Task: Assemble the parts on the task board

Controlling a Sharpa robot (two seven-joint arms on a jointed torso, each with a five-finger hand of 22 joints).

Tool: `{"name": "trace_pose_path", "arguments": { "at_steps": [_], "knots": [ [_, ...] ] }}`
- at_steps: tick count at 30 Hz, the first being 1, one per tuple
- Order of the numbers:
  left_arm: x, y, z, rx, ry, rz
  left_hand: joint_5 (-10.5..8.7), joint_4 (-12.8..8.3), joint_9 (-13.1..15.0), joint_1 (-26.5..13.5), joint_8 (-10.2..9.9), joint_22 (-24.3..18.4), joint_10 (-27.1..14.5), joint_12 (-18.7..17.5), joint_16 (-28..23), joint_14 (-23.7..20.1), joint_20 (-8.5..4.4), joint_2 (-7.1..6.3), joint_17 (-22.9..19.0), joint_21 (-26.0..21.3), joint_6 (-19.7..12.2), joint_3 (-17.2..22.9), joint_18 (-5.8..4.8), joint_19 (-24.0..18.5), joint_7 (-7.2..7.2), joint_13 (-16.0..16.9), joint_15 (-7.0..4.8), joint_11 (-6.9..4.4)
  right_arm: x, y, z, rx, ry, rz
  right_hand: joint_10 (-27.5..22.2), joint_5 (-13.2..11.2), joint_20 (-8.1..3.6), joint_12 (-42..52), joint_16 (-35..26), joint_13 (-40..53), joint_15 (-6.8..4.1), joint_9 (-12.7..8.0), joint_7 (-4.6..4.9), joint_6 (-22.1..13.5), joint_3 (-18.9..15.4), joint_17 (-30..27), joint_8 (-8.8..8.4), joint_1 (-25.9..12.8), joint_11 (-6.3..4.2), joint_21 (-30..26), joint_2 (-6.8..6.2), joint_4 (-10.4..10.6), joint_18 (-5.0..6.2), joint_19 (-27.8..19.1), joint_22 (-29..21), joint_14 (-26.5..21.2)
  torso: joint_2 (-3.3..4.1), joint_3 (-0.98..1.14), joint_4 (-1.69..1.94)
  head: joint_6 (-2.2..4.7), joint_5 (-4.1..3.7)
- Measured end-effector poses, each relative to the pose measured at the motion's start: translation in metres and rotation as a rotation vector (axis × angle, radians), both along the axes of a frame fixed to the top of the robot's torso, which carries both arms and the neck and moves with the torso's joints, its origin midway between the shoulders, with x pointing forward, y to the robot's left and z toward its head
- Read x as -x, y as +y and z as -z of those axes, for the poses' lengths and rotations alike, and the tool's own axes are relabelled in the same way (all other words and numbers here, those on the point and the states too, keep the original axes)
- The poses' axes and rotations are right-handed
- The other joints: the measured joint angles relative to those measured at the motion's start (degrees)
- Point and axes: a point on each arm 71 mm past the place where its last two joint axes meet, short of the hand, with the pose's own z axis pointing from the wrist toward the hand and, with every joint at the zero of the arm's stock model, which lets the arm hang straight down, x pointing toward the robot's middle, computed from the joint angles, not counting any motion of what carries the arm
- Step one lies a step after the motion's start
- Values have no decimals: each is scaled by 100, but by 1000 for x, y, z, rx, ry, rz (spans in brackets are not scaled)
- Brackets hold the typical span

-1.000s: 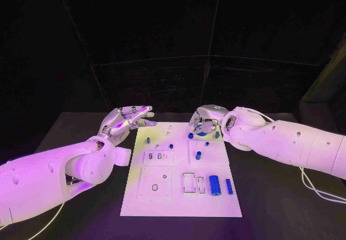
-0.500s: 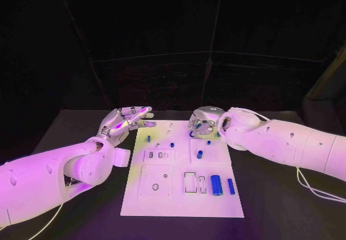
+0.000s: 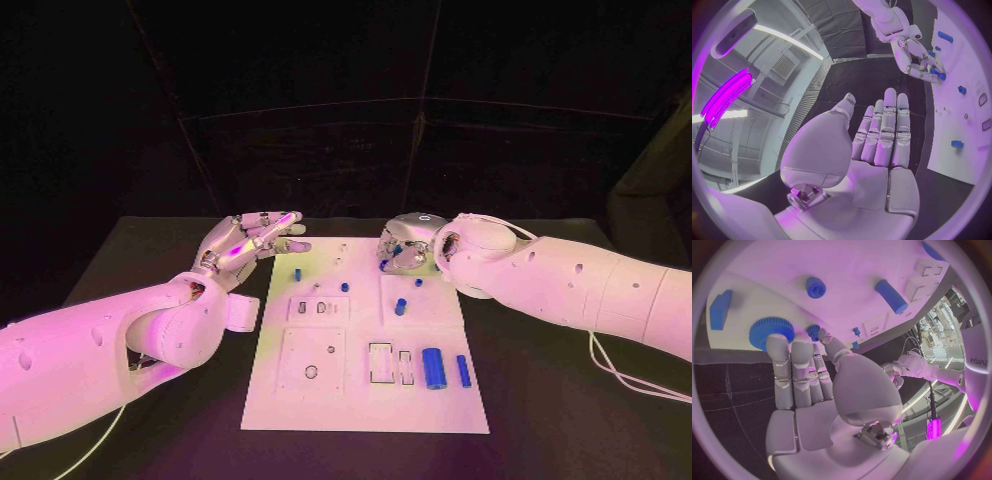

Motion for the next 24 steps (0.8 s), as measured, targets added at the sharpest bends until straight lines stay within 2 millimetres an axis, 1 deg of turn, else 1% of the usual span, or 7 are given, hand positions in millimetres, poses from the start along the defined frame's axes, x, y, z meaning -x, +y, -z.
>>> {"name": "trace_pose_path", "arguments": {
  "at_steps": [6, 7, 10, 11, 14, 20, 24],
  "knots": [
    [0, 0, 0, -1, 2, 0, 0, -16, 0, 0, -41, -8, 0, -42, 0, 0, -17, 0, 15, 0, 0, -16, 0, 18, 0, -7, 0, 0, 0, 0, 1, 11, 13, 0, 91, 0, 1, 0, 241, 0, 0, 12, -48, 138, 138, 239, 0, -27, -49, 197, 27, 5, -11, 43, 250, 0, 18, 2, 6, -37, -15],
    [0, 0, 0, -1, 2, 0, 0, -16, 0, 0, -41, -8, 0, -42, 0, 0, -17, 0, 14, 0, 0, -16, 0, 17, 0, -7, 0, 0, 0, 0, 2, 12, 15, 0, 132, 0, -11, 0, 295, 0, 0, 16, -57, 178, 182, 288, 0, -27, -52, 244, 28, 9, -93, 55, 303, 0, 21, 2, 7, -42, -16],
    [0, 1, 0, -2, 3, -1, 0, -16, 0, 0, -41, -7, 0, -42, 0, 0, -17, 0, 20, 0, 0, -16, 0, 17, 0, -6, 0, 0, -1, 0, 2, 14, 17, -1, 192, -34, -30, 0, 460, 0, 0, 15, -82, 240, 303, 443, 0, -57, -90, 389, 57, 28, -90, 74, 486, 0, 29, 2, 10, -44, -17],
    [-1, 1, 0, -3, 3, -1, 0, -16, 0, 0, -41, -7, 0, -43, 0, 0, -17, 0, 20, 0, 0, -16, 0, 17, 0, -6, 0, 0, -1, 0, 1, 14, 18, -1, 212, -34, -18, 0, 500, 0, 0, 14, -85, 265, 327, 480, -1, -57, -70, 421, 57, 35, -90, 86, 525, 0, 32, 2, 10, -46, -17],
    [-1, 1, 0, -3, 4, -1, 0, -16, -5, -22, -41, -12, 0, -43, -3, 0, -9, 22, 26, 0, 0, -16, -1, 26, 0, -6, 0, 0, -1, 1, 1, 16, 19, -2, 237, -66, -30, 0, 605, -1, 0, 16, -101, 307, 434, 578, -1, -82, -87, 512, 82, 41, -89, 115, 641, 0, 38, 2, 13, -42, -19],
    [-1, 1, 1, -5, 8, -1, 0, -16, -5, -22, -41, -12, 0, -60, -3, 21, 3, 22, 31, 0, 0, -16, -1, 37, 0, -6, 21, 0, -3, 2, 0, 16, 19, -2, 295, -102, -50, 0, 731, 2, 0, 18, -90, 360, 556, 717, 3, -81, -111, 619, 81, 61, -88, 135, 815, 0, 49, -1, 19, -46, -31],
    [-1, 1, 1, -7, 10, -1, 0, -31, -5, -22, -68, -21, 0, -68, -3, 21, 3, 22, 42, 0, -13, -31, -2, 37, 13, -7, 21, 0, -3, 2, 0, 14, 16, -2, 315, -107, -50, 0, 771, 4, 0, 16, -94, 375, 647, 749, 4, -81, -90, 661, 80, 49, -88, 134, 856, 0, 54, -1, 22, -49, -31]
  ]
}}
